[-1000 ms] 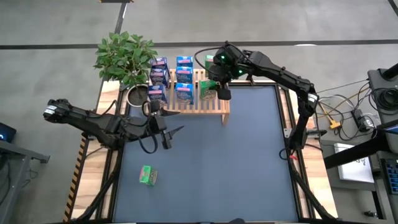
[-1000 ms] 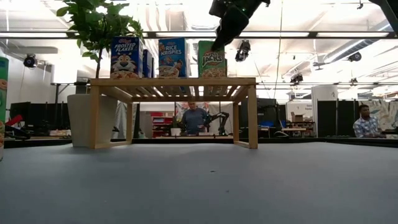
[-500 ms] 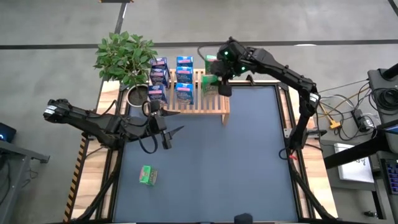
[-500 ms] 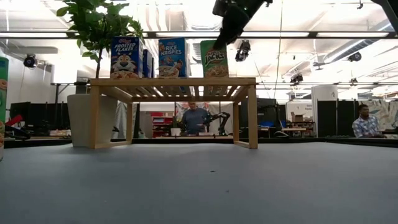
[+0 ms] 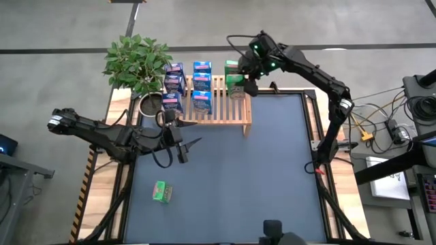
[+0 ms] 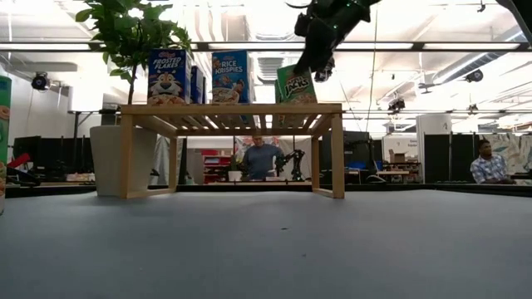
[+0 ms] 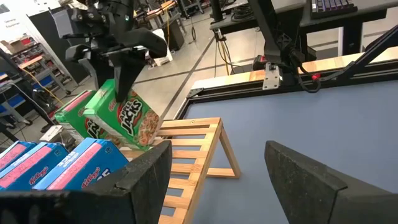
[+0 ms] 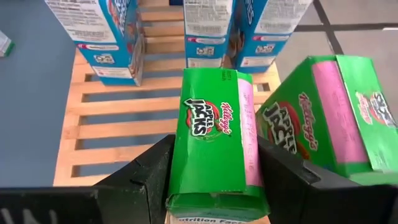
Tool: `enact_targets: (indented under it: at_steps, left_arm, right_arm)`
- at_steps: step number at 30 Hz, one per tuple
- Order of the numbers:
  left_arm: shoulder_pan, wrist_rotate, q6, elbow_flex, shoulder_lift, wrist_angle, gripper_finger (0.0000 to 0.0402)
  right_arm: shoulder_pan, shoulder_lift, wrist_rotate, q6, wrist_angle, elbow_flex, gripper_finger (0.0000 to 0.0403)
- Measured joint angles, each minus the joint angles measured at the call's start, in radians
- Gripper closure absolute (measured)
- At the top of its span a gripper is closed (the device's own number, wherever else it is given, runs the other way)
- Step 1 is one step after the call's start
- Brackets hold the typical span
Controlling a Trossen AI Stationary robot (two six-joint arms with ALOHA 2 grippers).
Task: Stack cereal on shelf
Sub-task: Put the top green cereal box on the shelf aligned with the green cereal box
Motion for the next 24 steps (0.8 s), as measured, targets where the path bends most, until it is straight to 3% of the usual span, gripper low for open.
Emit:
enact_targets:
  at_steps: [6,24]
  left_arm:
    - [0.000,0.000,0.001,0.000,0.000,0.000,0.0161]
    - [0.000,0.000,0.019,0.000,0.000,0.011,0.0161]
  right_arm:
    - [0.002,0.000,-0.047,0.005,0.069,-0.043,0.0217]
    - [0.002,-0.001,-0.055,0.046,0.113,-0.056,0.0222]
